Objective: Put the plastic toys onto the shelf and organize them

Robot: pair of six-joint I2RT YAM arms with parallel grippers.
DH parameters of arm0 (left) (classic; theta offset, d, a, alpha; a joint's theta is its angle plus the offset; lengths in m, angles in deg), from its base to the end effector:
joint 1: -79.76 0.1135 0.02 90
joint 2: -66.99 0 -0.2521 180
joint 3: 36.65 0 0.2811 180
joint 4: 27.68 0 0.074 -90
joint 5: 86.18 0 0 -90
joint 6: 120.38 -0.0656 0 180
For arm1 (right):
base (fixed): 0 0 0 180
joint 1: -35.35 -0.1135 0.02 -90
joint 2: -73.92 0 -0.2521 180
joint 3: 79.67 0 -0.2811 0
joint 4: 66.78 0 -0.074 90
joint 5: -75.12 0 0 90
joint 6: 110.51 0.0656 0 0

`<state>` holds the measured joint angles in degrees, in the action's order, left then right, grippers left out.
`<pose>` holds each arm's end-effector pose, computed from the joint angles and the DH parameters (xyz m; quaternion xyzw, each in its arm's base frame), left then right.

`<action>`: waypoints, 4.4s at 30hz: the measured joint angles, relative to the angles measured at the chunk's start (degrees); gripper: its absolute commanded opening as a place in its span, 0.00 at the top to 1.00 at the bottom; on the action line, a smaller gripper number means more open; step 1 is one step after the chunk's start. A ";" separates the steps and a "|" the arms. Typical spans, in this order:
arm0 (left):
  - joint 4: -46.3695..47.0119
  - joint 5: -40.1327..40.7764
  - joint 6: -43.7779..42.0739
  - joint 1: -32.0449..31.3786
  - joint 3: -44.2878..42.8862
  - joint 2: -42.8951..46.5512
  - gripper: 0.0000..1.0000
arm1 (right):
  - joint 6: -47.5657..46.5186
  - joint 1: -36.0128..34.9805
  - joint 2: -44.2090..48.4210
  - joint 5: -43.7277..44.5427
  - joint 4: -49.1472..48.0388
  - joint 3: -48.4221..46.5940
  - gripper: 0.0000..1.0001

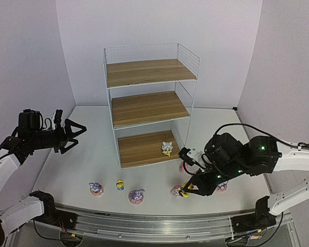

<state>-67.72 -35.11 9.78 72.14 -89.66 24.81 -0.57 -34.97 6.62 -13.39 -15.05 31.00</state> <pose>0.2110 -0.0698 0.2746 -0.0660 0.8279 -0.4560 0.3198 0.1006 0.2762 0.2496 -0.3955 0.8514 0.2355 0.2517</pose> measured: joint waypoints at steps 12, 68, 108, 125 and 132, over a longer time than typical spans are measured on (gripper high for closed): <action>32.04 -14.73 7.16 -30.80 8.06 -10.40 0.00 | -39.52 1.36 -18.42 -20.41 -8.71 -17.14 1.00; 44.84 -10.14 -9.18 -48.46 1.86 -18.74 1.00 | -45.77 3.54 -20.24 -30.28 -14.10 -26.81 0.04; 36.13 15.12 -19.12 -48.44 -3.08 -18.20 0.83 | 17.85 3.91 -14.74 -1.27 -46.93 -8.55 0.91; 17.87 38.23 -9.86 -48.62 -3.84 -8.19 0.00 | 15.94 3.65 -13.24 17.93 -47.83 2.23 1.00; -5.99 60.05 7.82 -48.57 -5.83 -10.81 0.01 | 13.72 3.51 -28.55 26.55 -51.83 1.17 1.00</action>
<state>-73.71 24.94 17.60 23.57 -95.49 14.00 13.15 -31.46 -21.93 13.16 -66.89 32.17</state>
